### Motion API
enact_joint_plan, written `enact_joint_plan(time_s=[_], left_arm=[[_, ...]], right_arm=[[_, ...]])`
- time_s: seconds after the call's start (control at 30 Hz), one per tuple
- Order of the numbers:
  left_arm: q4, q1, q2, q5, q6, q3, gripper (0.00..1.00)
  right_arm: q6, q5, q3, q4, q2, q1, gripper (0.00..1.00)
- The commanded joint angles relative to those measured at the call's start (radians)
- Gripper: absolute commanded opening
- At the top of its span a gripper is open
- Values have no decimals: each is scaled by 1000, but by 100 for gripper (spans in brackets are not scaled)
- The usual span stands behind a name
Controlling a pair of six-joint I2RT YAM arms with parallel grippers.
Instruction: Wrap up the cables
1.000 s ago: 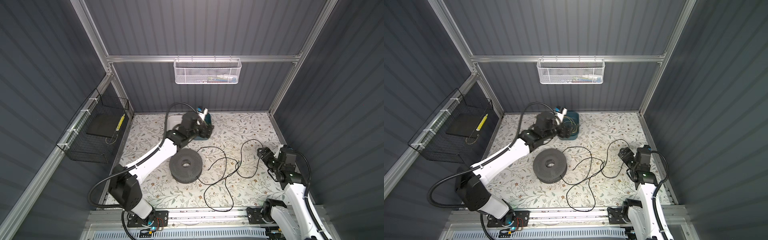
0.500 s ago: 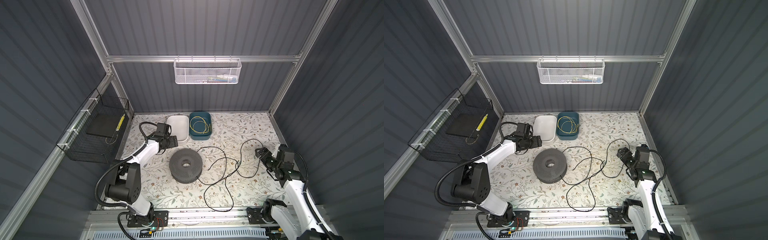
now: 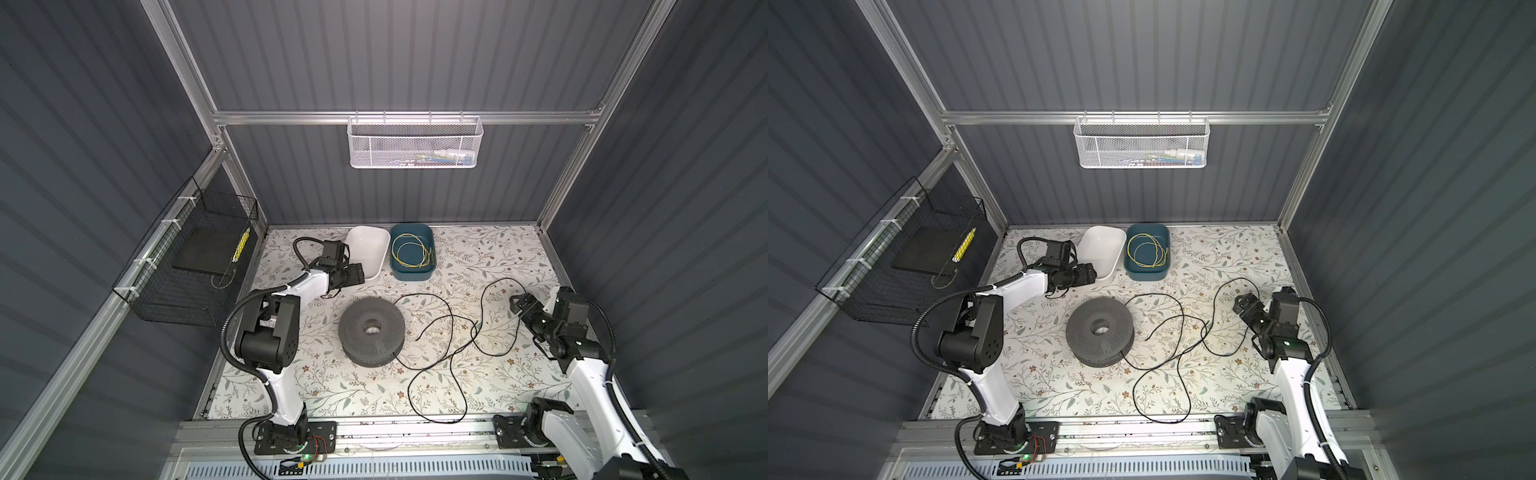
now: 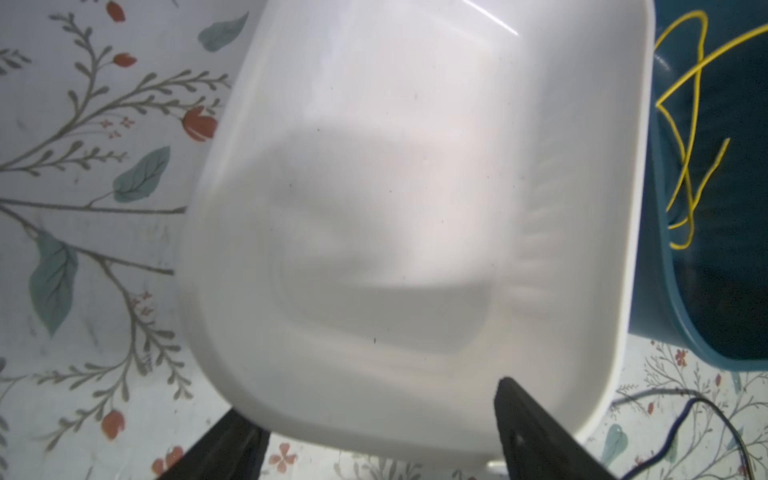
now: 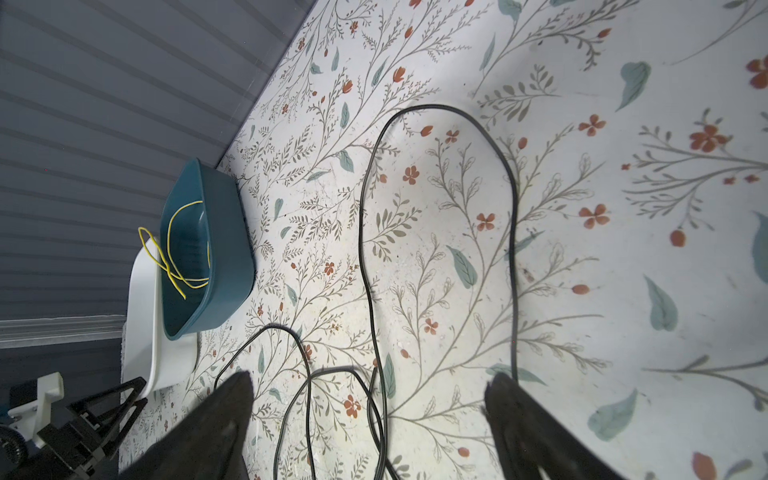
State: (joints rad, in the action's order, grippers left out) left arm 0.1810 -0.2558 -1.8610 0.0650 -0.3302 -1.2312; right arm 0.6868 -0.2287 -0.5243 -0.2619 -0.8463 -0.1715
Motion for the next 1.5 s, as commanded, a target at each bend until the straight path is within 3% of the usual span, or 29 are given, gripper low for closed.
enact_joint_plan(time_s=[0.0, 0.4, 0.77, 0.9, 1.0, 1.1, 1.23, 1.37, 1.47], left_arm=[[12, 0, -9, 25, 39, -49, 84], [-167, -6, 36, 231, -126, 26, 85], [-240, -62, 31, 289, -184, 22, 85], [-182, -65, 124, 272, -162, 38, 86], [-90, -81, 249, 189, -127, 59, 86], [35, -152, 358, 93, -85, 71, 83], [135, -322, 421, 23, -78, 95, 76], [141, -498, 405, -47, -90, 119, 67], [121, -578, 332, -46, -95, 104, 61]], right_arm=[[-22, -6, -31, -15, 10, -2, 90], [-21, -53, -36, -25, 10, -1, 89], [-54, -55, -73, -91, 47, -2, 89], [-82, -57, -108, -171, 24, -2, 89], [-99, -70, -94, -203, 16, -2, 82], [-100, -116, -54, -200, 9, 13, 69], [-91, -119, -4, -181, -35, 133, 46], [-88, 0, -10, -144, -166, 297, 42], [-81, 48, -44, -79, -320, 335, 42]])
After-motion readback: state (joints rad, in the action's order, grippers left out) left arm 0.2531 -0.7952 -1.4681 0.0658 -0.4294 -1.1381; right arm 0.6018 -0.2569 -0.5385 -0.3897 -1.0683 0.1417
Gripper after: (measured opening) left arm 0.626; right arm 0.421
